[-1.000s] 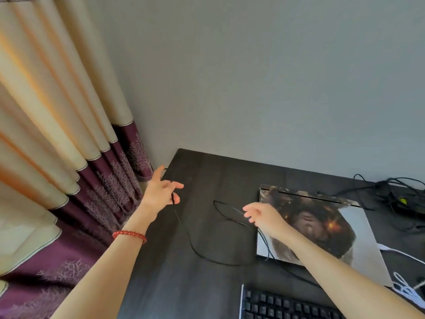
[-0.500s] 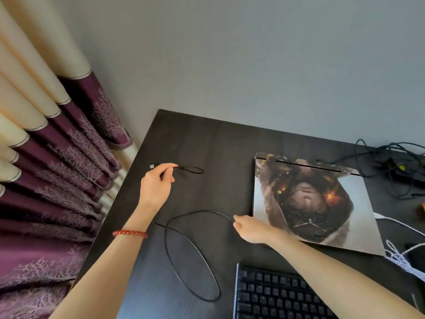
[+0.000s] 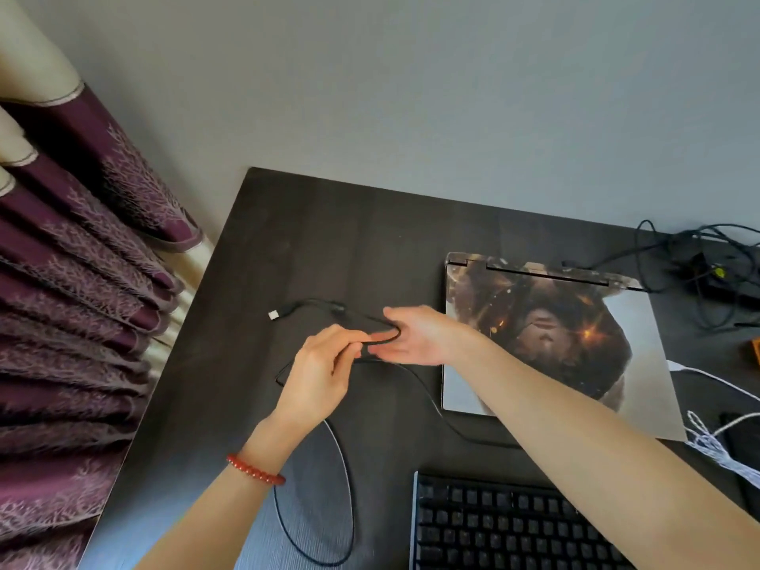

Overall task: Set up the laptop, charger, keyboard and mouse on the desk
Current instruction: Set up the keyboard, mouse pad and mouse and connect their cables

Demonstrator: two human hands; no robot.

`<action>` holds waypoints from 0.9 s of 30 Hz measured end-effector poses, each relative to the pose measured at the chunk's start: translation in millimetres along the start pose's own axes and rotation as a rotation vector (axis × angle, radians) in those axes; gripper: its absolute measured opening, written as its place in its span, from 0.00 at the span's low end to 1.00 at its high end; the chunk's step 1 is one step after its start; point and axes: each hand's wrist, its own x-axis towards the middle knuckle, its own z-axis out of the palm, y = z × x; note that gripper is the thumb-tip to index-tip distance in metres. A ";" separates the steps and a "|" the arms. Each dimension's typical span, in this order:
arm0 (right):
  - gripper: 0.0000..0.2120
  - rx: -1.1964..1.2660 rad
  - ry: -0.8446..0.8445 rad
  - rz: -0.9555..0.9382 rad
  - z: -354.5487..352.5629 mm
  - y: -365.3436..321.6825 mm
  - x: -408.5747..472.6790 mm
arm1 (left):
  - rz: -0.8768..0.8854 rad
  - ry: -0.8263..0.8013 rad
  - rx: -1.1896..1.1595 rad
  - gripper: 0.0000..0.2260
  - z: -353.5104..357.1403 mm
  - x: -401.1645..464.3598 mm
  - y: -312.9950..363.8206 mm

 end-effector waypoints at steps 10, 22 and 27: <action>0.07 0.317 0.406 -0.304 -51.0 -25.9 7.0 | 0.071 -0.197 0.403 0.08 13.5 -13.7 -40.2; 0.09 -0.022 0.598 -0.510 -91.6 7.0 -10.7 | 0.205 -0.557 0.847 0.24 61.6 -17.9 -72.9; 0.13 -0.555 0.571 -0.512 -92.9 29.2 -5.3 | 0.231 -0.544 0.821 0.29 52.7 14.5 -82.1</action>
